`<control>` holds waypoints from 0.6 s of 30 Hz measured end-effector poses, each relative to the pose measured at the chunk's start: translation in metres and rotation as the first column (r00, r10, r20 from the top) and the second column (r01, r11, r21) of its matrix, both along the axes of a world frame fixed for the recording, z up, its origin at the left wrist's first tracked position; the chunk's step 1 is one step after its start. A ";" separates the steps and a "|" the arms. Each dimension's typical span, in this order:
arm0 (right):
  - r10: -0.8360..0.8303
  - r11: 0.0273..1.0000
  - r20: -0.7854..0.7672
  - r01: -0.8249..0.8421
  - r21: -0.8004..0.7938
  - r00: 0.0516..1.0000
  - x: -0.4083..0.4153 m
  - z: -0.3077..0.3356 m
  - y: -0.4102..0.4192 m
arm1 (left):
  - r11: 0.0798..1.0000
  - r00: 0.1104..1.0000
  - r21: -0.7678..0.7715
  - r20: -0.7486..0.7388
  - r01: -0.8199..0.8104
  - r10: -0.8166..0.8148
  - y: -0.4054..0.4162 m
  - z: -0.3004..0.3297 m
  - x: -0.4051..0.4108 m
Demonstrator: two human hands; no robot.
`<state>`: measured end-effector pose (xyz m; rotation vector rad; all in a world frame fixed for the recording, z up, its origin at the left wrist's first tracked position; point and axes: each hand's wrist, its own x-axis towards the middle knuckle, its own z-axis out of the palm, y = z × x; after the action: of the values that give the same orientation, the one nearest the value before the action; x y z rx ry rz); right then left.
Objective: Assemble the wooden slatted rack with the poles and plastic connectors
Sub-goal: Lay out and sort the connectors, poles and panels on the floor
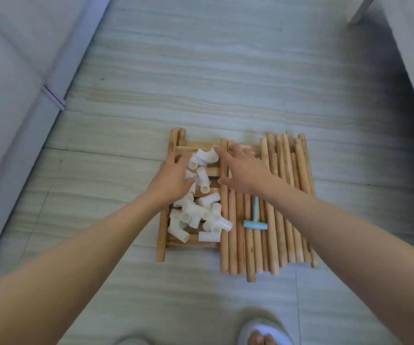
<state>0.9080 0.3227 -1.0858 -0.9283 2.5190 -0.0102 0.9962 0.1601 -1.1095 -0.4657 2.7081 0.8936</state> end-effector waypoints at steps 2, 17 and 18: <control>0.052 0.998 -0.054 -0.050 0.032 0.997 -0.002 -0.011 -0.011 | 0.997 0.998 -0.028 0.019 0.067 -0.066 0.000 -0.011 -0.014; -0.236 0.944 -0.187 0.179 -0.278 0.954 0.003 -0.005 -0.018 | 0.994 0.977 0.044 -0.185 -0.097 0.103 0.007 -0.013 -0.008; -0.294 0.922 -0.128 0.246 -0.298 0.947 0.006 -0.001 -0.017 | 0.998 0.992 0.037 -0.114 -0.047 0.051 0.009 -0.014 -0.009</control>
<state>0.9142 0.3052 -1.0869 -0.6960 2.8397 -0.3989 0.9870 0.1691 -1.1235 -0.4904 2.7906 1.0086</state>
